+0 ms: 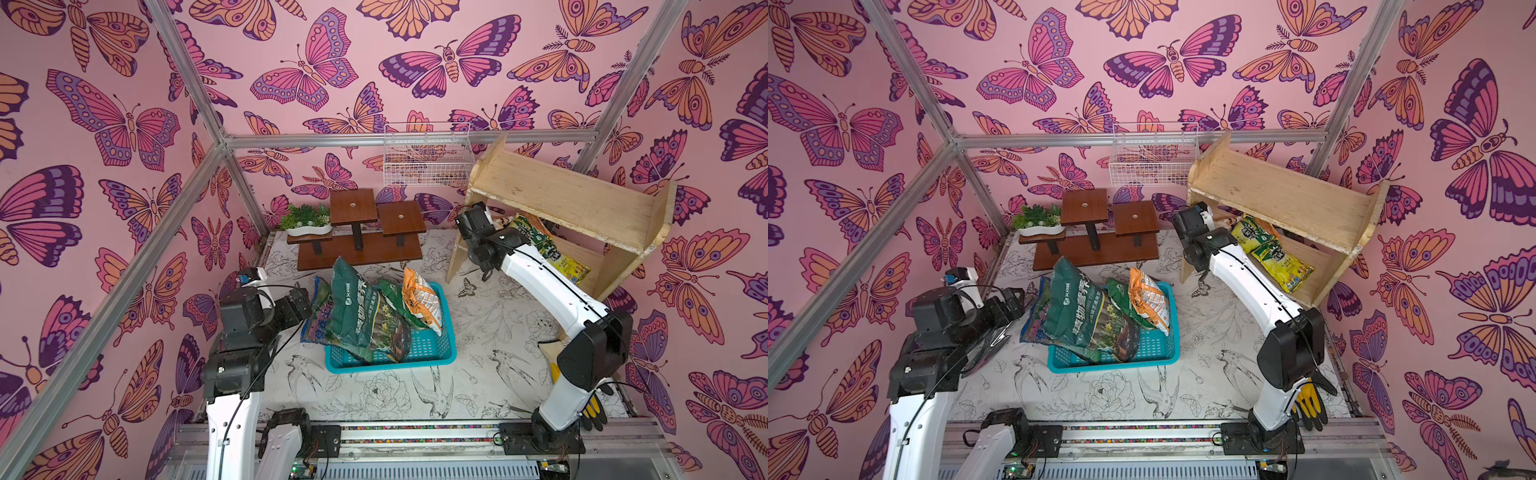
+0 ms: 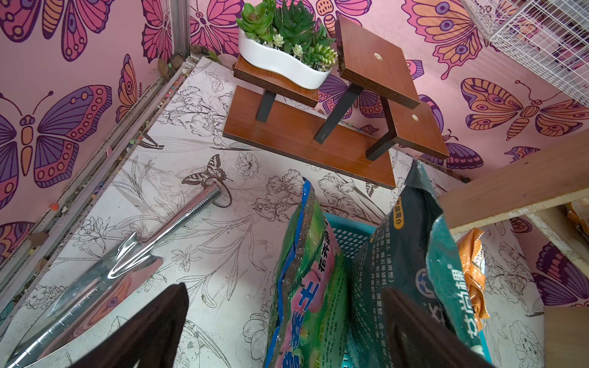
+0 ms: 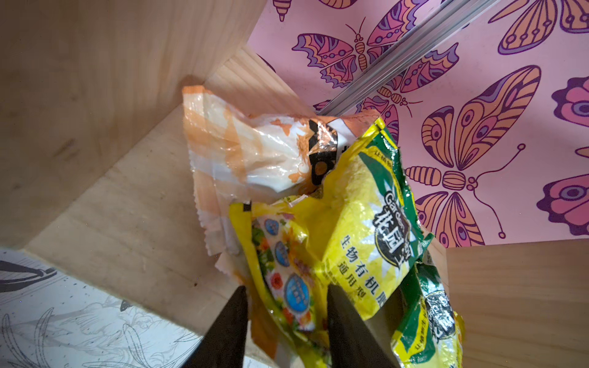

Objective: Take down the fertilizer bag from the shelf
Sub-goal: Pick up the fertilizer bag from the shelf.

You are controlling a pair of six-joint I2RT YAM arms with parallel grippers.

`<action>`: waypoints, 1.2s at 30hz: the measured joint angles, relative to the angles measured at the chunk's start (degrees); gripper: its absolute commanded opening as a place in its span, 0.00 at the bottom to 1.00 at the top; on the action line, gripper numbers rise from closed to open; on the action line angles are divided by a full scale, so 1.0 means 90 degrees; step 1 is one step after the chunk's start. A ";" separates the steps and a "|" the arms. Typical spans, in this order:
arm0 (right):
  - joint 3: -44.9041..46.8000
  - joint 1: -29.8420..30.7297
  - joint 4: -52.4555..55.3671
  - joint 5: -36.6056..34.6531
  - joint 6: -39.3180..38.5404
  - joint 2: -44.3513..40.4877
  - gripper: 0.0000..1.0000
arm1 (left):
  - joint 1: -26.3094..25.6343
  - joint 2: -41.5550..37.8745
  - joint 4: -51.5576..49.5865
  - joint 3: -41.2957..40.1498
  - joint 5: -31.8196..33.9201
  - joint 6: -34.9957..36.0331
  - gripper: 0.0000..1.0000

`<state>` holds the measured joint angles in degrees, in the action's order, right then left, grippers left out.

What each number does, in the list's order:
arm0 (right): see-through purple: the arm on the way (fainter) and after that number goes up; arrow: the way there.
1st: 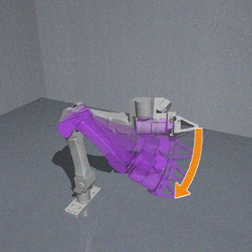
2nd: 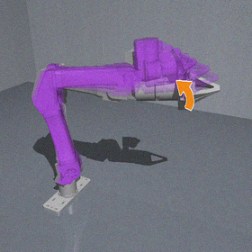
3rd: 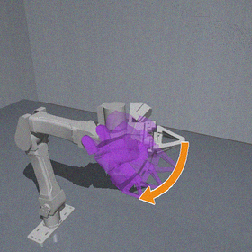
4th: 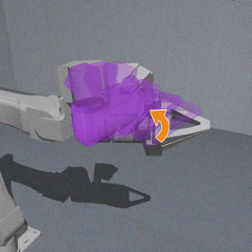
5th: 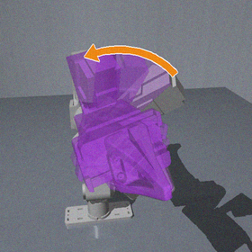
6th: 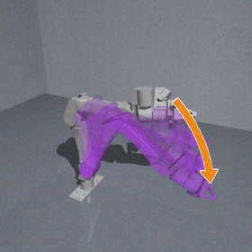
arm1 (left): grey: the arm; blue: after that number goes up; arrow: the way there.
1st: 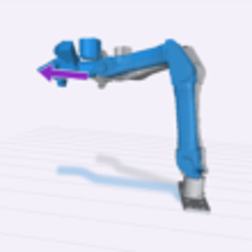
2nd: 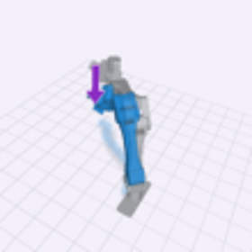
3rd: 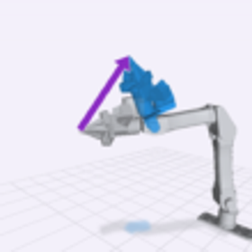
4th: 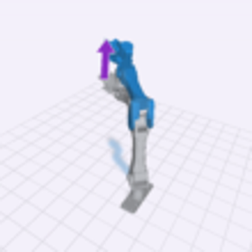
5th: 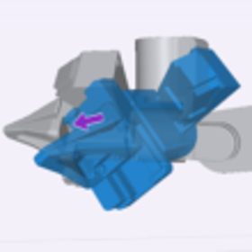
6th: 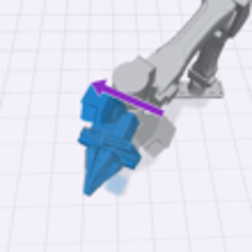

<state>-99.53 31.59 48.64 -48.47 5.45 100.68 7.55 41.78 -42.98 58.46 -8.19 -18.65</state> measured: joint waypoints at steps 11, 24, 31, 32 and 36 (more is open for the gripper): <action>0.0027 -0.0012 -0.0185 0.0121 0.0010 0.0068 0.50 | 0.0005 -0.0005 0.0000 0.0000 0.0000 0.0000 1.00; 0.0568 -0.0029 -0.0823 0.0367 -0.0121 -0.0724 0.52 | 0.0005 -0.0010 0.0000 0.0000 -0.0002 0.0000 1.00; 0.0568 -0.0121 -0.0860 0.0372 -0.0141 -0.0401 0.50 | 0.0005 -0.0010 0.0000 0.0000 -0.0005 0.0000 1.00; 0.0568 -0.0124 -0.0860 0.0374 -0.0141 -0.0318 0.50 | 0.0005 -0.0010 0.0000 0.0000 -0.0010 0.0000 1.00; 0.0566 -0.0134 -0.0857 0.0374 -0.0143 -0.0155 0.45 | 0.0005 -0.0010 0.0000 0.0000 -0.0046 0.0000 1.00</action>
<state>-94.43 30.39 40.93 -45.10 4.16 99.29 7.60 41.69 -42.98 58.46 -8.60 -18.65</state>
